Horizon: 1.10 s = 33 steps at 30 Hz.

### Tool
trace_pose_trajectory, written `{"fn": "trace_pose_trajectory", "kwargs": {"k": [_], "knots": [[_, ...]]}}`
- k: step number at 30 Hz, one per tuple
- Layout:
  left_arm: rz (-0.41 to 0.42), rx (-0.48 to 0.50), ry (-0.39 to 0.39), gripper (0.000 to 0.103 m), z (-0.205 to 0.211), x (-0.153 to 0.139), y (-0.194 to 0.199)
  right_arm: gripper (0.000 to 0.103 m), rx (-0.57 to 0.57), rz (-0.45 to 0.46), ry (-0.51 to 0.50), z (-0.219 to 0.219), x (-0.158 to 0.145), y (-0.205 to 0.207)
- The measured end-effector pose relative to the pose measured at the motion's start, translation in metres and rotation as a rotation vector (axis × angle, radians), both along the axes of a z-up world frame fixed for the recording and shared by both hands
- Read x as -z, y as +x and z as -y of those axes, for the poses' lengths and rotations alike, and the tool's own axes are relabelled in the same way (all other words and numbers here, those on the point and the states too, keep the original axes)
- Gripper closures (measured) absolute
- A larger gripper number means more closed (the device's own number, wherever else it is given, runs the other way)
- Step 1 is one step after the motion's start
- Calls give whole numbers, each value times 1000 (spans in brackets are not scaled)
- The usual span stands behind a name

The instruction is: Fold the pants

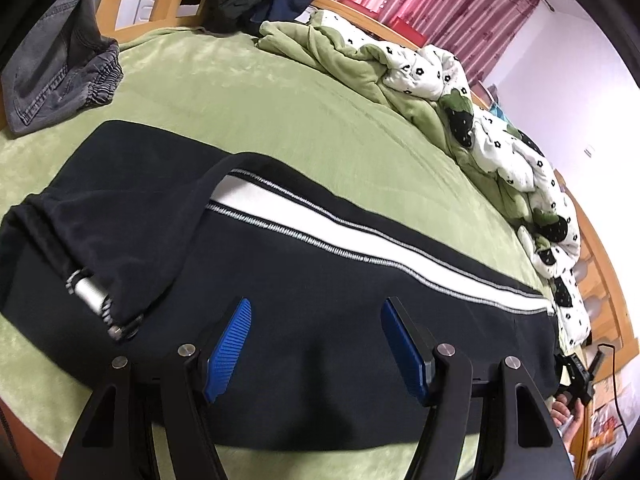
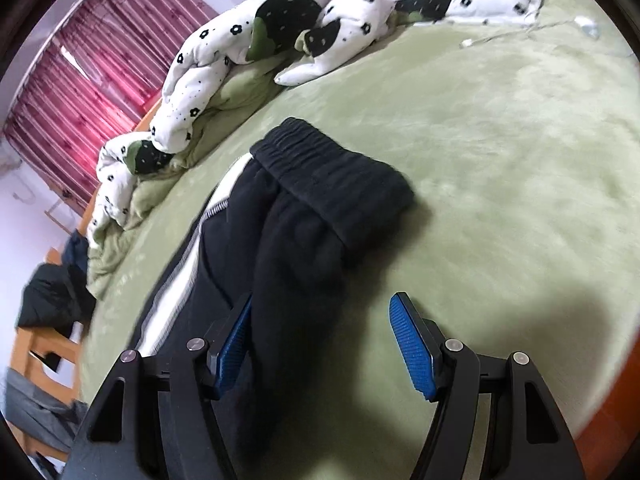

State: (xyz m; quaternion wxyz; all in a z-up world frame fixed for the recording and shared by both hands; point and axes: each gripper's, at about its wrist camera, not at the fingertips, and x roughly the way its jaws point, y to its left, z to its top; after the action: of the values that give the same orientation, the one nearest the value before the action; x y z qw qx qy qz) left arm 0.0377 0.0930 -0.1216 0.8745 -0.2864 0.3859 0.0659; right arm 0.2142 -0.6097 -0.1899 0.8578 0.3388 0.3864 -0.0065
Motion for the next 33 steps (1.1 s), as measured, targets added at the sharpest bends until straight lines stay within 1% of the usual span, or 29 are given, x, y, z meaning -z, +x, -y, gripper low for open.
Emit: {"fn": "trace_pose_trajectory", "kwargs": {"k": [1,2,3,4,5,6,7,8,9,10,11,12,14,15,16,17,18,20,22,23,25,26,27,28,29,30,31,32,33], "knots": [[2,-2,-15,37,1,1,1,33,20,-27,26,1,7,16],[-1,-6,-45,37,0,4,5,32,37,-29,44,1,9,24],[-7,-10,-63,37,0,6,6,39,57,-29,43,1,8,31],[-16,-19,-74,37,-1,8,9,47,72,-48,-6,-1,1,40],[-16,-25,-73,37,-1,8,9,61,53,-41,-77,-5,-11,47],[-12,-32,-65,37,0,7,8,65,0,12,-162,-9,-31,52],[-7,-37,-54,37,1,6,7,66,-49,101,-204,-11,-53,51],[0,-40,-39,37,1,4,5,66,-88,184,-225,-10,-72,47],[9,-44,-21,37,0,2,1,66,-106,225,-242,-8,-82,44],[14,-51,-4,37,0,1,-2,66,-119,221,-264,-6,-85,46],[16,-61,10,37,-1,-1,-6,61,-122,180,-264,-1,-79,50],[17,-66,18,37,-3,-2,-10,53,-121,132,-259,3,-69,54],[20,-78,35,37,-8,-6,-17,41,-122,-26,-275,11,-40,62],[16,-85,52,37,-11,-7,-20,41,-138,-95,-286,13,-27,62],[5,-100,91,37,-16,-10,-26,41,-166,-106,-316,13,-18,58],[-10,-127,130,37,-20,-12,-30,40,-168,-82,-349,14,-15,46],[-34,-178,191,37,-26,-14,-36,37,-149,-69,-370,15,-17,33],[-45,-198,236,37,-36,-13,-46,37,-135,-72,-361,17,-21,15],[-56,-175,212,37,-44,-7,-51,37,-117,-84,-350,17,-26,-2],[-58,-148,180,37,-46,-1,-51,37,-107,-87,-349,15,-31,-8],[-70,-93,156,37,-45,9,-46,37,-101,-84,-357,5,-40,-21],[-101,-68,185,37,-42,16,-39,37,-99,-83,-364,-2,-45,-27],[-124,-74,231,37,-40,20,-34,37,-102,-79,-366,-7,-49,-33],[-144,-99,289,39,-40,25,-27,37,-108,-73,-361,-15,-54,-40],[-149,-136,335,61,-45,28,-20,37,-117,-71,-353,-24,-59,-46],[-149,-150,341,76,-49,27,-17,37,-128,-70,-349,-33,-63,-49],[-120,-136,304,90,-58,23,-11,37,-139,-68,-350,-42,-67,-53],[-76,-135,238,90,-73,15,-6,37,-151,-61,-357,-54,-74,-54],[-44,-166,220,90,-84,6,-5,37,-166,-52,-365,-66,-81,-54]]}}
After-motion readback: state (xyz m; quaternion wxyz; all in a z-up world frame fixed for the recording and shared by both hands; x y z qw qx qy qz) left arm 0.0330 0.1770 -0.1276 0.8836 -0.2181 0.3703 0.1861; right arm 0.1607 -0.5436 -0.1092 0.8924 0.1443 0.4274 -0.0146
